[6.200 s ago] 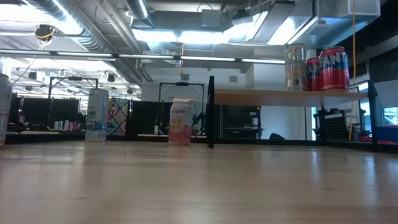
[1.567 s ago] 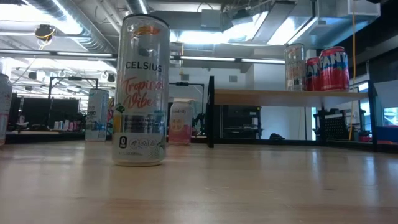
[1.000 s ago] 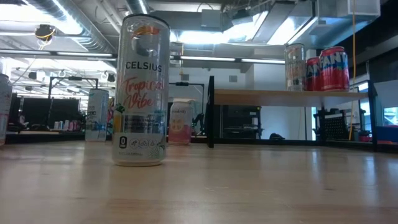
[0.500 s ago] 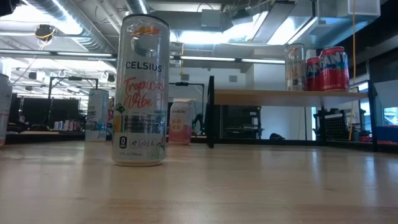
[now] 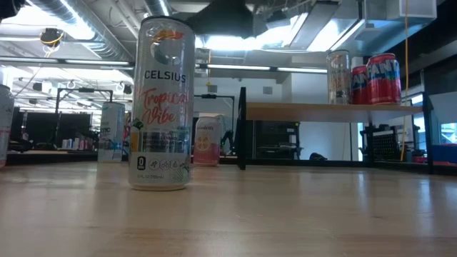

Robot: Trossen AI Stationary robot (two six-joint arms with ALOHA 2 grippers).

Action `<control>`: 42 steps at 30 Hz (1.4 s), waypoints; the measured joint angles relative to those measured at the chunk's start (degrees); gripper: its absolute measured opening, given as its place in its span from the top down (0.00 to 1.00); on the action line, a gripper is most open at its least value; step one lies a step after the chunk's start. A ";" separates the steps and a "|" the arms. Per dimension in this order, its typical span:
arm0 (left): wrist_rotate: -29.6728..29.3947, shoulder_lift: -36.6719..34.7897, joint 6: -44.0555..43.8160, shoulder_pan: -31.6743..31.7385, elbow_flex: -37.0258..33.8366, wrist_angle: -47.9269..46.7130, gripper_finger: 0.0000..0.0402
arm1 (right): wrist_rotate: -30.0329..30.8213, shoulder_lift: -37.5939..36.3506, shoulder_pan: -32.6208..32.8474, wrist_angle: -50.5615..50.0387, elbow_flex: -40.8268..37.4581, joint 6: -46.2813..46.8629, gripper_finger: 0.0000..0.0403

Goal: Place canned beverage on shelf
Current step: Put the white yellow soda can on the shelf aligned with the other white yellow soda can

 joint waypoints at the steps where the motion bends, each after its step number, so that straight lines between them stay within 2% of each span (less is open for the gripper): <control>1: 0.10 0.00 -0.21 0.00 0.00 -0.01 0.21 | -0.53 0.64 0.00 0.12 0.00 -0.02 0.07; 18: 0.39 0.02 -0.21 0.00 -0.02 -0.13 0.21 | -0.55 6.73 0.00 1.28 0.00 -1.03 0.08; 22: 0.39 0.02 -0.21 0.00 -0.02 -0.31 0.21 | 2.46 6.71 0.00 2.16 0.02 -1.43 0.20; 26: 0.50 0.02 -0.21 0.00 -0.02 -0.31 0.21 | 3.23 6.71 0.04 2.04 0.02 -1.52 0.41; 29: 0.54 0.02 -0.21 0.00 -0.02 -0.31 0.21 | 3.21 6.59 0.02 1.99 0.02 -1.44 0.43; 33: 0.57 0.02 -0.19 0.00 -0.02 -0.31 0.21 | 2.02 4.71 0.04 0.41 -0.17 -0.67 0.43; 37: 0.59 0.02 -0.20 0.00 -0.02 -0.28 0.21 | 2.37 -0.14 0.04 -2.42 -0.08 0.72 0.43; 42: 0.55 0.02 -0.19 0.02 -0.02 -0.27 0.21 | 5.26 -6.73 0.00 -8.51 -0.09 1.78 0.43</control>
